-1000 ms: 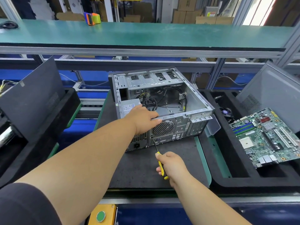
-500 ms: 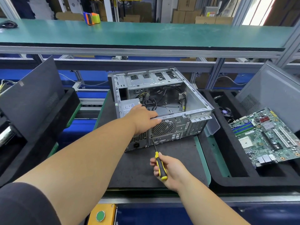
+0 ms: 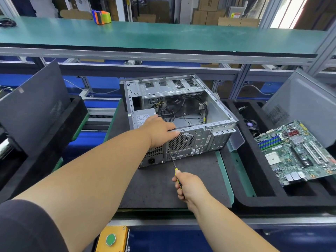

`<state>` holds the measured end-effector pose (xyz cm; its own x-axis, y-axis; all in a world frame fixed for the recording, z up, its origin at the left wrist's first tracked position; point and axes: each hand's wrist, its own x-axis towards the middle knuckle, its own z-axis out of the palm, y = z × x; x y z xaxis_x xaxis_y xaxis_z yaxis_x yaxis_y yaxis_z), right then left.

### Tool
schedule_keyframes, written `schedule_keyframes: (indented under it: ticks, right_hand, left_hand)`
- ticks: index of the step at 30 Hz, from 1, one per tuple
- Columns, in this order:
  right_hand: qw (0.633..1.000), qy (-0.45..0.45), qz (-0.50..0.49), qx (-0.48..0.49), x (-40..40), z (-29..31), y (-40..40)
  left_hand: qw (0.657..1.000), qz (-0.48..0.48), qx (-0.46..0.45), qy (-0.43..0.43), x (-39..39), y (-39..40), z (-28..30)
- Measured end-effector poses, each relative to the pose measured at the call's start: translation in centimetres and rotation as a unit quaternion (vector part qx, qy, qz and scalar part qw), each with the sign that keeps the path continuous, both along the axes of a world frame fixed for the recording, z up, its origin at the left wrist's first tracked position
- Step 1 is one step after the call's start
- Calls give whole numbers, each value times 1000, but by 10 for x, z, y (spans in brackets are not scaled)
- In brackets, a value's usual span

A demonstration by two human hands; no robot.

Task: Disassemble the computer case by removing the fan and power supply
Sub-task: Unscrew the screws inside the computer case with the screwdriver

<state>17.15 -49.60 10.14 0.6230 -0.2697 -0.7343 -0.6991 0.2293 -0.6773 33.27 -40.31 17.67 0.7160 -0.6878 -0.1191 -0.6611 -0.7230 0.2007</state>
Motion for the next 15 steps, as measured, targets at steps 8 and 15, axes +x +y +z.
schedule_keyframes:
  ticks: [8, 15]
  right_hand:
    - [968, -39, -88, 231, -10, -4, -4]
    - [919, -55, -97, 377, -6, -12, -8]
  left_hand:
    - [1000, -1, 3, -8, -3, 1, -2]
    - [1000, -10, -16, -6, -3, -2, -2]
